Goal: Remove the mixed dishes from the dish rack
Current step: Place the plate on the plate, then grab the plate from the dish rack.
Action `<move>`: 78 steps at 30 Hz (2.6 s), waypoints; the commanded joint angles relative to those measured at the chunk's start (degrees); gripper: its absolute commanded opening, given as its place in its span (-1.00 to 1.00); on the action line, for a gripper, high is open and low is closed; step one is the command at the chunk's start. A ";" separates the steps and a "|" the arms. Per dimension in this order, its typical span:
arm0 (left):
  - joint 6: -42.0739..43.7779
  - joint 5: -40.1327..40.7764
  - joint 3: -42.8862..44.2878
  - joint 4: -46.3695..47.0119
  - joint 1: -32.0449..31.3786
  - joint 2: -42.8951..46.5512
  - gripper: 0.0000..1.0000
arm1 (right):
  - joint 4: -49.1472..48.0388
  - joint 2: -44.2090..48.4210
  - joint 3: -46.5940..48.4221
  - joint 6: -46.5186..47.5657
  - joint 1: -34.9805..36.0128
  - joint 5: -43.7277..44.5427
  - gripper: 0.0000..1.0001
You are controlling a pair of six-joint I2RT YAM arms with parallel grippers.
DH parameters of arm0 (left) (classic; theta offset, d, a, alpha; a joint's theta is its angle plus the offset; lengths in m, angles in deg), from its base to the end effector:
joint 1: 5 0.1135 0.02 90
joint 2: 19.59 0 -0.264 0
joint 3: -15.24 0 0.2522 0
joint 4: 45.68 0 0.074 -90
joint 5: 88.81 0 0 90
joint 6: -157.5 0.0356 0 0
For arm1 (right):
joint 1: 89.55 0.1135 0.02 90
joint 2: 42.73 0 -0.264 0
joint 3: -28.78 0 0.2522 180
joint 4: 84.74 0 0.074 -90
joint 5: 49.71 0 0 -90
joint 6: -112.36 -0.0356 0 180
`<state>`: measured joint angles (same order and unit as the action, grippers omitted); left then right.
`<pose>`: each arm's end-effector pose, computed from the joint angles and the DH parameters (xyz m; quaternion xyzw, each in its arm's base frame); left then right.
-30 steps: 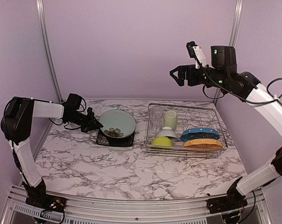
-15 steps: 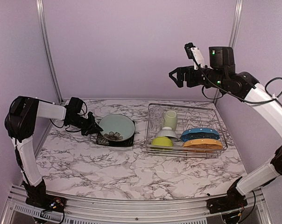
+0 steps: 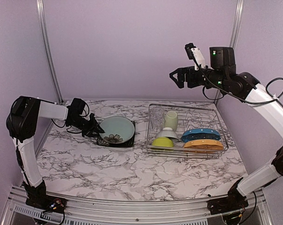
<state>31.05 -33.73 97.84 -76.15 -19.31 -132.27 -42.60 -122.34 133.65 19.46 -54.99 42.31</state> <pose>0.3736 -0.1163 0.1408 -0.1023 0.9201 -0.3661 0.0947 0.2522 0.1722 0.4490 -0.2090 0.7755 0.1778 0.5686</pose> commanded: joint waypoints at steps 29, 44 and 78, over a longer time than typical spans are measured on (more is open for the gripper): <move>13.95 26.11 16.59 -25.34 -6.57 3.04 0.98 | 11.11 3.92 0.41 5.00 -0.47 9.22 0.97; 18.47 27.14 19.72 -25.31 -6.65 7.82 0.98 | 25.82 6.85 2.40 11.50 -0.45 3.05 0.85; 15.04 22.51 13.60 -18.30 -7.75 14.38 0.98 | 39.18 7.56 -14.20 27.45 6.37 23.60 0.45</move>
<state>47.16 -9.92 112.29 -96.59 -26.76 -119.64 -0.74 -115.83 120.80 43.61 -49.04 62.97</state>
